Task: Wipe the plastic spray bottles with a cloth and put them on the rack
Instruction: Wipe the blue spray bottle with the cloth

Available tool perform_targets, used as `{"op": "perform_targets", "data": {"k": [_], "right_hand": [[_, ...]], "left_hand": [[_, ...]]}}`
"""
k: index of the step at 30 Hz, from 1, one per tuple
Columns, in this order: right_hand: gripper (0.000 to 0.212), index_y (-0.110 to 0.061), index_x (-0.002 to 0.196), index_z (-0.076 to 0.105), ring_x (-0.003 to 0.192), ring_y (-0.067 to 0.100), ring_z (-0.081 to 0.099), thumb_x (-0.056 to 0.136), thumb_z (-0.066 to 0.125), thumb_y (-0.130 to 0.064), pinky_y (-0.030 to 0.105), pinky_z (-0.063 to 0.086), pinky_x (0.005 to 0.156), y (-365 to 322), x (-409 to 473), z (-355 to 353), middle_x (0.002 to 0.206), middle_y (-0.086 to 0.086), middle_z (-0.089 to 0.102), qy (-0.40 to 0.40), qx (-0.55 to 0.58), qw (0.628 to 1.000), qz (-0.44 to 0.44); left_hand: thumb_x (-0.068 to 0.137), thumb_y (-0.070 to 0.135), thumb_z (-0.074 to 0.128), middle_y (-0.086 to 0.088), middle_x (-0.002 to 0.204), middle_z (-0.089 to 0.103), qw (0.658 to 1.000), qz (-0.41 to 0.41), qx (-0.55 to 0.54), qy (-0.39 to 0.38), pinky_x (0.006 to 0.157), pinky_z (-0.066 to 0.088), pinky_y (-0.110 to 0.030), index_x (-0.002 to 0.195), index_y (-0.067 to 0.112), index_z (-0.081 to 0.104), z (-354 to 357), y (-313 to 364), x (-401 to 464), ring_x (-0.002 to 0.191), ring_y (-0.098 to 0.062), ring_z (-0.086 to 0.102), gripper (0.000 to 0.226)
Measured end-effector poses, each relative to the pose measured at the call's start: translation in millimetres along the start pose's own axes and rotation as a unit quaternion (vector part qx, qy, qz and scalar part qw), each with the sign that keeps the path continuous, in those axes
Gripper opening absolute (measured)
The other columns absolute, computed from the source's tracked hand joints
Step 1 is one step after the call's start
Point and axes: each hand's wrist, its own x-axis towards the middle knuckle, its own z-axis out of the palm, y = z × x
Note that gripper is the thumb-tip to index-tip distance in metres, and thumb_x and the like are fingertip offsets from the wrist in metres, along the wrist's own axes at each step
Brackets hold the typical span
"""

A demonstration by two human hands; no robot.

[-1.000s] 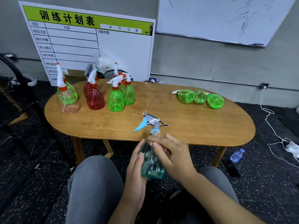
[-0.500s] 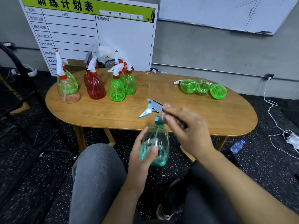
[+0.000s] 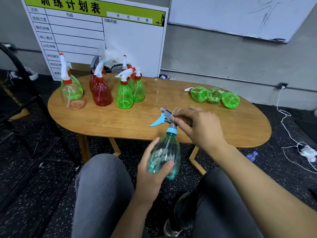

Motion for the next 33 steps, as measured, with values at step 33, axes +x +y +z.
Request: {"op": "perform_targets", "data": {"k": [33], "right_hand": [[0.043,-0.034,0.110,0.078,0.077,0.015,0.070,0.098,0.047,-0.061,0.039,0.059,0.062,-43,-2,17,0.097,-0.014,0.070,-0.042,0.051,0.994,-0.090]], "left_hand": [[0.085,0.013,0.087,0.010,0.134,0.071,0.999,0.014,0.050,-0.008,0.096,0.058,-0.025,0.151,0.027,0.051,-4,-5,0,0.122,-0.018,0.070,0.077]]}}
